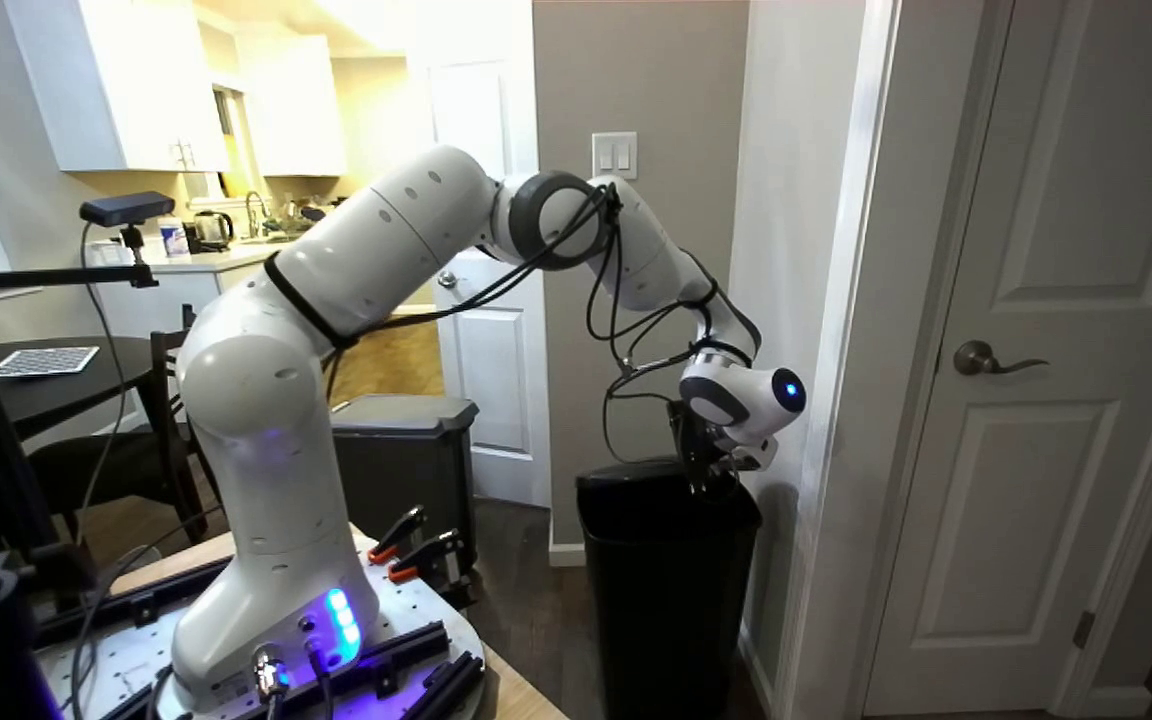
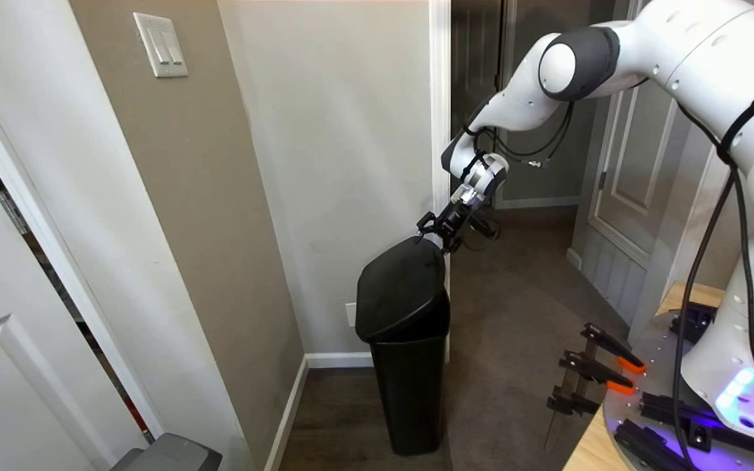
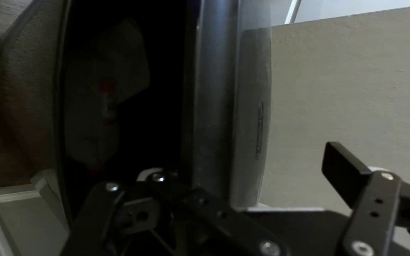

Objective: Open the black trash can

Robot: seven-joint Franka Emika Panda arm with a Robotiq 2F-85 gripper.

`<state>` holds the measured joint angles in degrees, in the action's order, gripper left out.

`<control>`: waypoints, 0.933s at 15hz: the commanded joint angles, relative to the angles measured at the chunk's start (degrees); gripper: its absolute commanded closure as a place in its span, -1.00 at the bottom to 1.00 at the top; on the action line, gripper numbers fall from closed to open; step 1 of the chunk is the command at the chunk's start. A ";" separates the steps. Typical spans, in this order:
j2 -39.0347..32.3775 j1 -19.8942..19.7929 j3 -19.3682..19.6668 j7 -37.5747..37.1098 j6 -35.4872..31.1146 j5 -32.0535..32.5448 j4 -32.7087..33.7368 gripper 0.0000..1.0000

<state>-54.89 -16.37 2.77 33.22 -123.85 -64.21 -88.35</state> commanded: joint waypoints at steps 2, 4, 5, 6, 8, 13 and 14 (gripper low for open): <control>8.32 3.57 1.03 -7.42 -2.76 4.33 -6.87 -1.00; 9.87 4.92 1.16 -11.79 -3.00 6.56 -6.73 -1.00; 10.44 5.65 1.18 -14.22 -3.33 7.72 -6.43 -1.00; 10.78 6.26 1.12 -16.41 -3.52 8.89 -5.99 -1.00; 10.99 7.51 1.02 -21.13 -3.24 11.65 -4.69 -1.00; 8.99 11.34 0.62 -33.33 -2.65 19.93 0.13 -1.00; 8.81 11.85 0.44 -35.29 -2.42 21.46 0.80 -1.00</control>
<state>-45.55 -6.38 3.36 4.65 -126.13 -47.20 -89.48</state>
